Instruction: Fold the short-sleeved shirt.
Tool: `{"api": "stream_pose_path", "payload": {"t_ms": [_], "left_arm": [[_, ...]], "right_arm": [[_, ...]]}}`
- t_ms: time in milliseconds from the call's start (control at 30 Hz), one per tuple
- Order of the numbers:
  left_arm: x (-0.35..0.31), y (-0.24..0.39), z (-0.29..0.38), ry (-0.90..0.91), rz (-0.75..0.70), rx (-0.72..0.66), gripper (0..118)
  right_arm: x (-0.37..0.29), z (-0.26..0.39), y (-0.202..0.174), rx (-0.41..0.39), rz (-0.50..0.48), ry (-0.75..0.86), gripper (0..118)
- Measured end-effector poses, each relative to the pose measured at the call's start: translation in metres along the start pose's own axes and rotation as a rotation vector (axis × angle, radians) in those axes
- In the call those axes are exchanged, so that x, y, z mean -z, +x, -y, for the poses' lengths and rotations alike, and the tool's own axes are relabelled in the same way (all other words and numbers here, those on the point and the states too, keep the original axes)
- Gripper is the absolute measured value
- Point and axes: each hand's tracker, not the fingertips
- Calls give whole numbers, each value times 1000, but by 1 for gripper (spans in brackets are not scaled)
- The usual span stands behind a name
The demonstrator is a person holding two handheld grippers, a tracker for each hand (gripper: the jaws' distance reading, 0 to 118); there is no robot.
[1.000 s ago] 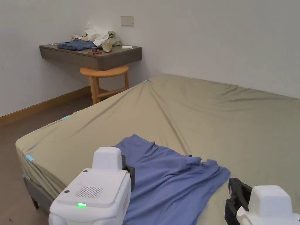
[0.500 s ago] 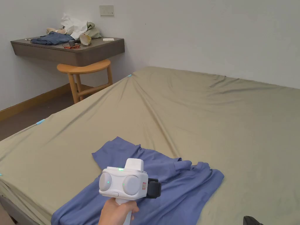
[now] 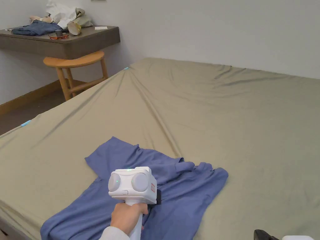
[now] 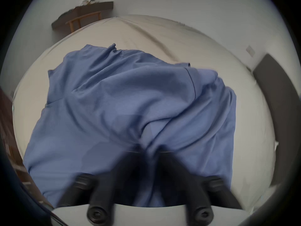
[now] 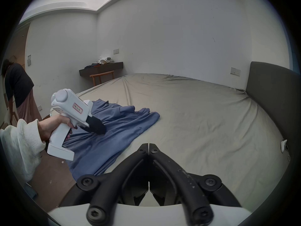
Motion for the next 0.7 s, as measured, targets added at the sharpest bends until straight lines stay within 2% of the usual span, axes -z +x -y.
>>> {"api": "stream_pose_path", "payload": {"t_ms": [200,367,533,600,700], "left_arm": [[4,-2,-4,-14,5,33,2],[-14,-5,-11,12,27,10,2],[-59,-6,-24,73,64,-18,2],[-81,1,-26,117,50,33,2],[-128,15,-36,244,133,36,2]], "right_arm": [[-8,0,3,-13,10,8,2],[-18,0,17,14,34,18,2],[-31,0,39,69,75,41,2],[-37,0,48,81,93,52,2],[-45,1,61,107,120,67,2]]}}
